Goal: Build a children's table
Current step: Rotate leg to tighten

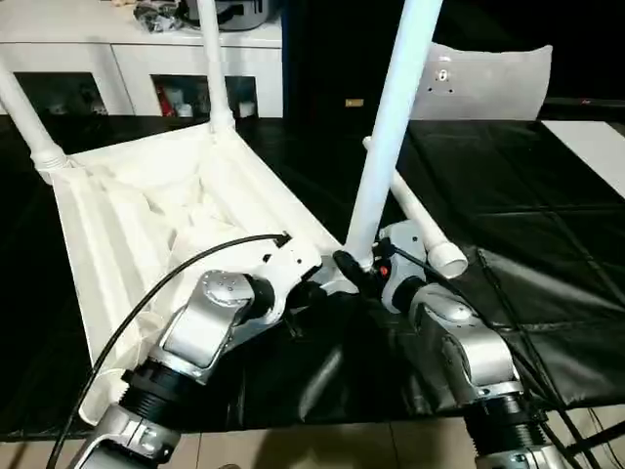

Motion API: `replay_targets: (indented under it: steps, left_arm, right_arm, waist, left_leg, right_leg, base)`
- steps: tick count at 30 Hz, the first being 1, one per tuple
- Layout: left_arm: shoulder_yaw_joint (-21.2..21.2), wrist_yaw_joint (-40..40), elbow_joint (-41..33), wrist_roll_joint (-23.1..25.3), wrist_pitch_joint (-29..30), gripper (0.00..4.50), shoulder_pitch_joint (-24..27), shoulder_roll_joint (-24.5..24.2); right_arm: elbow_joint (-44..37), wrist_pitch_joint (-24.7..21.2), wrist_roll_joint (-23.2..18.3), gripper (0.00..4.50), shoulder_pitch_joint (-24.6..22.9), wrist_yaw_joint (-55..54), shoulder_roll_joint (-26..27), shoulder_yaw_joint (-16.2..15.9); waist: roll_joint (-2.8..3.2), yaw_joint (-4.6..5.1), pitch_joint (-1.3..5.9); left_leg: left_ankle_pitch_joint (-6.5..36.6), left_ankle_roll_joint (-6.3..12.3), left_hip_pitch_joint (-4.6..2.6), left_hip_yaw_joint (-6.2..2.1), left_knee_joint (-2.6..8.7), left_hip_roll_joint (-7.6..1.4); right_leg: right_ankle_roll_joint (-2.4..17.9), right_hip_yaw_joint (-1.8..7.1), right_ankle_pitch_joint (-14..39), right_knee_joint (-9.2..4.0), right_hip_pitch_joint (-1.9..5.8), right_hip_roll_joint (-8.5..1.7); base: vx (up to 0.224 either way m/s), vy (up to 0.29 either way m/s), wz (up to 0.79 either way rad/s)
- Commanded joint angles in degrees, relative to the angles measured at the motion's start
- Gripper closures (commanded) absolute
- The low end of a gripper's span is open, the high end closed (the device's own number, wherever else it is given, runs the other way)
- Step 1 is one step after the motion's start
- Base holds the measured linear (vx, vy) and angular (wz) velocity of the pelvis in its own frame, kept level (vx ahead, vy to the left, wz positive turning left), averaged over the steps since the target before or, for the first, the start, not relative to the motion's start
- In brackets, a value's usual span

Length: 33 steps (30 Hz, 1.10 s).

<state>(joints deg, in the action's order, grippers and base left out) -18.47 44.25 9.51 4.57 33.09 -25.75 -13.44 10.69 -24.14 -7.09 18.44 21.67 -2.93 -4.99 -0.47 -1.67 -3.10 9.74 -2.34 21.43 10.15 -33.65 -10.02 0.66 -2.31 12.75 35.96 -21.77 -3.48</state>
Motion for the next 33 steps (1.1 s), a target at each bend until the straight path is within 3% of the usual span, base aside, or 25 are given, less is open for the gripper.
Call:
replay_targets:
  steps: [1, 5, 9, 12, 19, 22, 27, 33]
  left_arm:
    - [-1.11, 0.07, -2.98, -1.0, -2.0, 4.5, -1.8, 0.91]
    - [-0.64, 1.57, -1.23, -1.09, -5.04, 4.5, -1.24, -0.95]
    - [-0.76, 5.84, 0.84, -1.8, -9.9, 4.5, -0.8, -3.94]
    - [-1.58, 10.03, 2.34, -1.89, -13.29, 4.5, -1.01, -7.05]
    - [-4.66, 20.55, 5.25, -1.9, -20.76, 4.5, -1.85, -12.95]
    - [-6.54, 27.99, 6.26, -2.77, -24.97, 4.5, -2.22, -15.31]
    - [-8.12, 31.8, 8.16, -2.77, -28.66, 4.5, -3.21, -16.53]
    - [-9.58, 35.79, 10.27, -1.77, -33.16, 4.5, -4.61, -17.52]
  right_arm:
    - [1.14, -1.32, -0.99, 0.82, -1.77, 2.42, 1.39, -4.57]
    - [-0.91, 3.29, -0.38, 0.42, -3.53, 7.55, -2.2, -5.51]
    - [-3.97, 6.05, -2.56, 0.08, -6.24, 14.3, -6.62, -4.23]
    - [-5.46, 7.9, -3.9, 0.08, -7.78, 19.97, -10.98, -3.45]
    - [-5.33, 11.44, -5.55, 0.08, -7.5, 30.24, -18.05, -3.38]
    - [-4.32, 15.44, -4.26, 0.08, -6.0, 34.61, -20.98, -4.69]
    - [-3.77, 17.05, -5.06, 0.08, -4.74, 40.22, -23.36, -5.98]
    - [-2.43, 17.83, -5.53, 0.44, -2.98, 46.68, -25.22, -8.73]
  waist:
    - [0.23, -0.25, 2.75]
    - [0.23, -0.5, 3.01]
    - [0.16, -0.86, 3.09]
    - [0.14, -1.18, 3.12]
    - [0.18, -1.98, 3.11]
    - [0.07, -2.26, 3.28]
    - [-0.03, -3.23, 3.51]
    - [-0.26, -3.48, 3.47]
  left_leg:
    - [17.08, -1.15, -0.8, -1.41, 4.46, -2.88]
    - [16.38, -1.19, -0.73, -1.46, 4.45, -3.0]
    - [13.99, 0.24, -0.46, -1.28, 4.28, -2.91]
    - [13.68, 1.07, -0.51, -1.28, 4.25, -2.96]
    - [14.28, 1.14, -0.97, -1.14, 4.25, -3.3]
    - [12.55, 1.36, -0.95, -1.03, 4.17, -3.33]
    - [10.57, 2.45, -1.06, -0.91, 3.9, -3.42]
    - [11.37, 2.35, -0.86, -0.95, 3.86, -3.49]
  right_leg:
    - [8.7, 2.86, 16.47, -5.95, 1.27, -4.47]
    - [8.65, 2.79, 14.45, -5.79, 1.49, -4.46]
    - [9.45, 2.84, 9.86, -5.54, 1.87, -4.45]
    - [9.93, 2.73, 9.85, -5.56, 1.96, -4.5]
    - [10.86, 2.77, 10.53, -5.47, 1.66, -4.63]
    - [11.64, 2.69, 7.34, -5.01, 1.75, -4.59]
    - [12.87, 2.57, 3.42, -4.42, 1.9, -4.64]
    - [12.75, 2.5, 5.82, -4.5, 2.03, -4.92]
  base:
    - [0.0, 0.0, 0.0]
    - [0.0, 0.0, 0.0]
    - [0.0, 0.0, 0.0]
    - [0.0, 0.0, 0.0]
    - [0.0, 0.0, 0.0]
    - [0.0, 0.0, 0.0]
    - [0.0, 0.0, 0.0]
    - [0.0, 0.0, 0.0]
